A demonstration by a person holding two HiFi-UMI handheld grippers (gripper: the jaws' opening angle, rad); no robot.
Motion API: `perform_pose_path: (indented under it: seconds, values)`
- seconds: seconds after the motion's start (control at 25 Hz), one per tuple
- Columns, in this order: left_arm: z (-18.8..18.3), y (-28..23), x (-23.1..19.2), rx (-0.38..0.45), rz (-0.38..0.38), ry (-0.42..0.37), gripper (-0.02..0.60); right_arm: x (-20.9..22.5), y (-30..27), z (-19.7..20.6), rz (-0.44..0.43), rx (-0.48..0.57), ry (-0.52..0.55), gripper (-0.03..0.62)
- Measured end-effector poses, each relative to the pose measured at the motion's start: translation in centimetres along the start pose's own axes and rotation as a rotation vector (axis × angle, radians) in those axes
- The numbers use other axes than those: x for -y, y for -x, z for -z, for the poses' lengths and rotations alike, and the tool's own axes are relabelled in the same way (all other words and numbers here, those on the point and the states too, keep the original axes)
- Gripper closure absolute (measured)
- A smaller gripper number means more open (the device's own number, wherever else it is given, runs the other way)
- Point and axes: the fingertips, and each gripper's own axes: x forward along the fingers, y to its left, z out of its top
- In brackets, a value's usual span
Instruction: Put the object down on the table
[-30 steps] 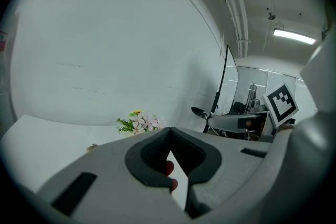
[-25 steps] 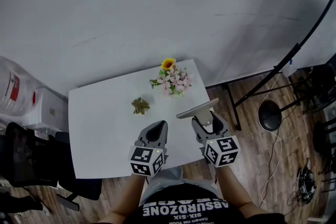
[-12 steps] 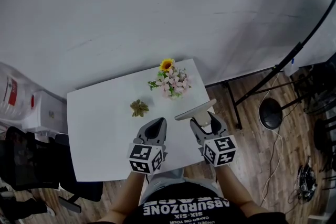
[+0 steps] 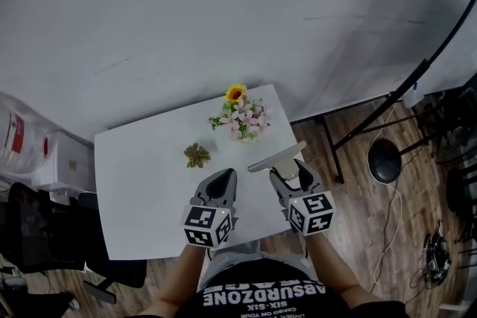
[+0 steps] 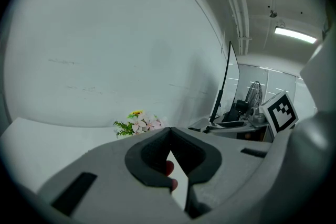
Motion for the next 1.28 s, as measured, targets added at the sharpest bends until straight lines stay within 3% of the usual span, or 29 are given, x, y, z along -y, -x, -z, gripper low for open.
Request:
perform_pose_path:
  seconds: [1.28]
  values:
    - [0.9, -0.3, -1.4, -0.020, -0.024, 0.009, 0.577, 0.1, -2.6, 3.2, -0.018, -0.080, 0.004, 0.310]
